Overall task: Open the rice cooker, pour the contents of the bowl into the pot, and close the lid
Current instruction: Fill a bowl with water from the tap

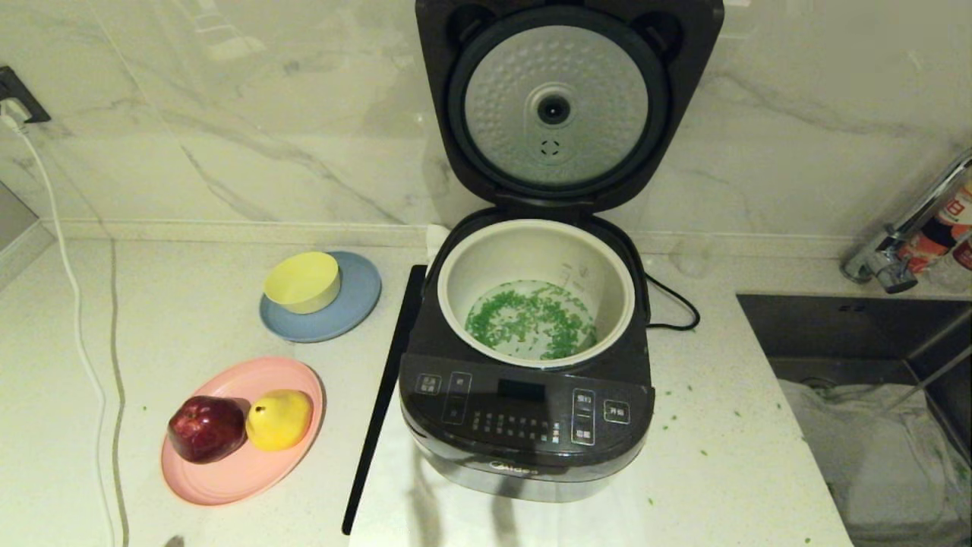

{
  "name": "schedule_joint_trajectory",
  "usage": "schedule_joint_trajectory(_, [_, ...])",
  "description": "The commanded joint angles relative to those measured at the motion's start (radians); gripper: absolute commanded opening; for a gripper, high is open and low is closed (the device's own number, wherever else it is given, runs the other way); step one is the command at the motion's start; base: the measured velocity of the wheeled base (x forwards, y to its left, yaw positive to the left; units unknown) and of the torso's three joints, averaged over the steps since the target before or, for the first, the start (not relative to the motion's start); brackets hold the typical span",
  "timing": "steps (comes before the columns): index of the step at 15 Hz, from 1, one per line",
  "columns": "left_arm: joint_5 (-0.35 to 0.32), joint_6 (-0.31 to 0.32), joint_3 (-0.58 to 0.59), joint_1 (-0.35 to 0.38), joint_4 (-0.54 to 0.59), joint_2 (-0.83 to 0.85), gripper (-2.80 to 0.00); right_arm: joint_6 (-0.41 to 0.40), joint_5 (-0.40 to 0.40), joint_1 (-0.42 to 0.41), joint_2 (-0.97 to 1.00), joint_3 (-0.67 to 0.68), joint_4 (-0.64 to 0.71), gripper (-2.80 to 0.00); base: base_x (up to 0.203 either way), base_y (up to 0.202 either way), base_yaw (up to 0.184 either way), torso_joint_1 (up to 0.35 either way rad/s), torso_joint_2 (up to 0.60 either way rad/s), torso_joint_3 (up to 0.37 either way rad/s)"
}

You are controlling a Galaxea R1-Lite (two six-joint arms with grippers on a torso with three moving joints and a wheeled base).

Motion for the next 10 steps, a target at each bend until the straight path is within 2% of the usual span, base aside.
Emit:
schedule_joint_trajectory(1, [0.0,0.001,0.009,0.0,0.0,0.001,-2.8,0.016,-0.004,0.039,0.057,-0.066,0.004,-2.8,0.0,0.0,0.0,0.0,0.0,0.0])
schedule_joint_trajectory(5, [0.0,0.0,0.009,0.0,-0.001,0.001,-2.8,0.025,-0.021,0.12,0.077,-0.13,0.004,-2.8,0.0,0.0,0.0,0.0,0.0,0.0])
schedule_joint_trajectory(8, [0.001,0.0,0.009,0.0,-0.001,0.001,-2.8,0.082,-0.04,0.134,0.124,-0.23,0.002,-2.8,0.0,0.0,0.0,0.0,0.0,0.0])
schedule_joint_trajectory(10, [-0.001,0.001,0.009,0.0,0.001,0.001,-2.8,0.091,-0.055,0.145,0.138,-0.234,-0.023,-2.8,0.0,0.0,0.0,0.0,0.0,0.0])
